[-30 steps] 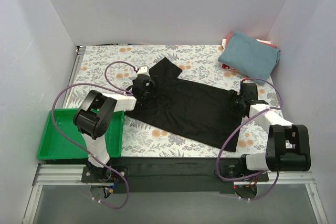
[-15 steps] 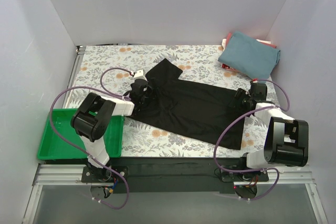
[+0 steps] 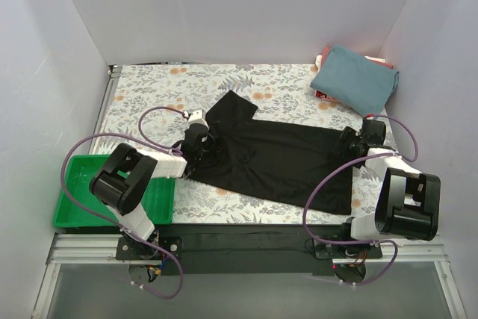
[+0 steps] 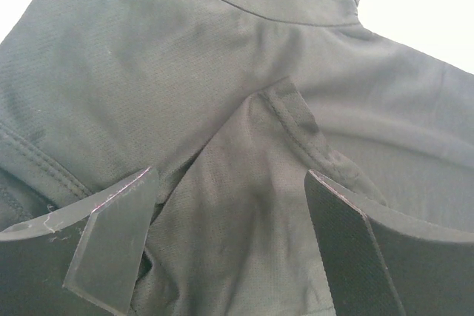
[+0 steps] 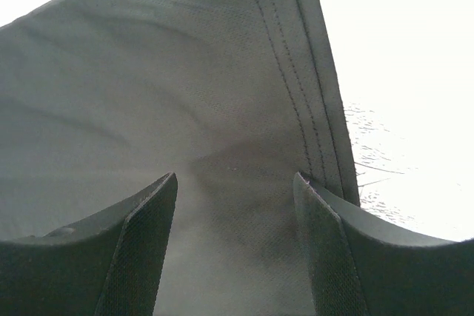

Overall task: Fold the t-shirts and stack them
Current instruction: Fold the tshirt

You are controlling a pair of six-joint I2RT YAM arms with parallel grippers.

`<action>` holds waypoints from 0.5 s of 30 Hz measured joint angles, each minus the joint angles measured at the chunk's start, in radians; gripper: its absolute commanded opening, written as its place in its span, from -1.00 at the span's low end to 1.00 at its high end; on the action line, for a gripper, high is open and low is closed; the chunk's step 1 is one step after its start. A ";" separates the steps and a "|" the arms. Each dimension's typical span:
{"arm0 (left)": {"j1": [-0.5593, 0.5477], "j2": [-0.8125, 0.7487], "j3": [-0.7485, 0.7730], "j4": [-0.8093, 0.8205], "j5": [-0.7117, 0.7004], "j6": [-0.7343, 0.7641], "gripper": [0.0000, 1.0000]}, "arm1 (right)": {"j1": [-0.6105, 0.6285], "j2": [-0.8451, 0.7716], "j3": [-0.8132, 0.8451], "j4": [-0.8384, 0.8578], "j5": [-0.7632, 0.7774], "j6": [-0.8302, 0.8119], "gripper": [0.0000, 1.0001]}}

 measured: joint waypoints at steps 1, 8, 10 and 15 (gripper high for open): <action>-0.005 -0.006 -0.005 0.000 0.002 0.000 0.59 | -0.001 -0.002 0.000 -0.002 0.006 0.000 0.42; -0.040 -0.048 -0.033 -0.030 0.006 -0.011 0.59 | -0.004 -0.043 -0.021 -0.031 0.071 -0.006 0.44; -0.051 -0.072 -0.055 -0.039 0.006 -0.017 0.59 | -0.004 -0.050 -0.023 -0.032 0.085 -0.008 0.44; -0.064 -0.152 -0.122 -0.064 0.005 -0.038 0.59 | -0.004 -0.050 -0.026 -0.033 0.094 -0.013 0.44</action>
